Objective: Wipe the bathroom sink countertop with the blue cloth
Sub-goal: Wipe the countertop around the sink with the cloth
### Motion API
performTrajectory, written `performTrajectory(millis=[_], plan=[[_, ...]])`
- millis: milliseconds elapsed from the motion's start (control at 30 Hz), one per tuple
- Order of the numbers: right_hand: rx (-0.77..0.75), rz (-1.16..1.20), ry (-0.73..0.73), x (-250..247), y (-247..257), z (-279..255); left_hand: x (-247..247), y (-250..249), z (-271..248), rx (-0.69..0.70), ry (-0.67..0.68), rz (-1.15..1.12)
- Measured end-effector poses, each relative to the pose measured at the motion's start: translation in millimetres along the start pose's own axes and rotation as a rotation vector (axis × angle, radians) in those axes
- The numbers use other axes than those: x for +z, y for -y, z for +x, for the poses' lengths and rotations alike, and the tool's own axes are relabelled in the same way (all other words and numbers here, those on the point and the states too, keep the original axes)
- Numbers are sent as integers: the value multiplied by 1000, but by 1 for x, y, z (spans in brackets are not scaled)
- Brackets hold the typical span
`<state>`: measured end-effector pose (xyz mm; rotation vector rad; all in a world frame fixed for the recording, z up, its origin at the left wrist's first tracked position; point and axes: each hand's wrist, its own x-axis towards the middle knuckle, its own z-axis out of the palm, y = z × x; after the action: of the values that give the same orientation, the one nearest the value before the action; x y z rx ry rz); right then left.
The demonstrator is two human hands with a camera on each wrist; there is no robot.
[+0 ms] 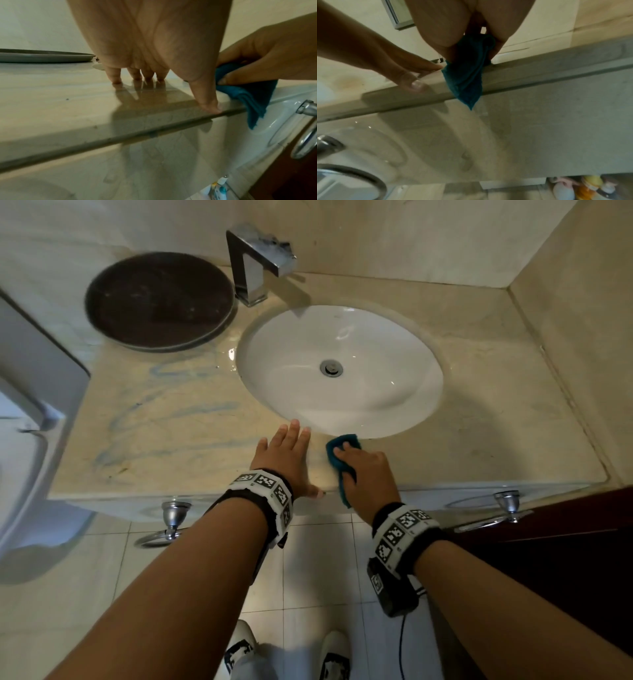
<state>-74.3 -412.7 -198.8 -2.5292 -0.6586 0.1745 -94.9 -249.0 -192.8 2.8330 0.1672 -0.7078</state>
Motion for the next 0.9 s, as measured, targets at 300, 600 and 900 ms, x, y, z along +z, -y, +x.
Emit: performTrajectory(millis=[300,600,900], plan=[[276,-71,-31,-35,-37,9,-15,64,-14,15,-8,58],[65,-191,98,35,40,12,-9,74,-9,-1,39,24],[309,-63,6,-13,-14,17,-9,75,-9,4,44,16]])
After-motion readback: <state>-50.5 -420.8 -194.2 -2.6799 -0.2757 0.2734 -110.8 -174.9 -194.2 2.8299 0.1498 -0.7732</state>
